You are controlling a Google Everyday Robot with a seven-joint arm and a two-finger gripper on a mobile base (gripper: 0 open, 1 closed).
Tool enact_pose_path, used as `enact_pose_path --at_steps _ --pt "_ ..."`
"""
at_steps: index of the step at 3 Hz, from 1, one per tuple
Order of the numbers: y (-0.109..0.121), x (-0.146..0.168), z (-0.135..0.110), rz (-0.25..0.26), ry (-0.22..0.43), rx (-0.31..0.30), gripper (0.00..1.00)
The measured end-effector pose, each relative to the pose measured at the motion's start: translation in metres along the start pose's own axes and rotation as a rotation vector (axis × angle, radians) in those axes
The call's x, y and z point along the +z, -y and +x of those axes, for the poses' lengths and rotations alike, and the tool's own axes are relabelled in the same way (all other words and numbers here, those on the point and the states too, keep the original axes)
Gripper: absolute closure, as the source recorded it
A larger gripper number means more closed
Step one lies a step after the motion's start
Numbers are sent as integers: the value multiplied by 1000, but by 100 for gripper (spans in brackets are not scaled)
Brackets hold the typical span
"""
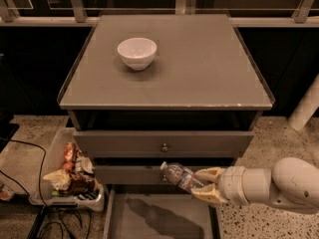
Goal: Place water bottle into bottom drawer
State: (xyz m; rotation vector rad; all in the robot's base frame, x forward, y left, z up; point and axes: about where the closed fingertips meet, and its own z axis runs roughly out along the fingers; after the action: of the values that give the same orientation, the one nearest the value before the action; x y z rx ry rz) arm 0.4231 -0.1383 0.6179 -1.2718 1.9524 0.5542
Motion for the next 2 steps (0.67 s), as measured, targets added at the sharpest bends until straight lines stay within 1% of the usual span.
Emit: enact_pose_path --at_steps 1,2 --pt "0 0 0 0 0 0 100" --pt "-5 29 19 -22 -27 40 100"
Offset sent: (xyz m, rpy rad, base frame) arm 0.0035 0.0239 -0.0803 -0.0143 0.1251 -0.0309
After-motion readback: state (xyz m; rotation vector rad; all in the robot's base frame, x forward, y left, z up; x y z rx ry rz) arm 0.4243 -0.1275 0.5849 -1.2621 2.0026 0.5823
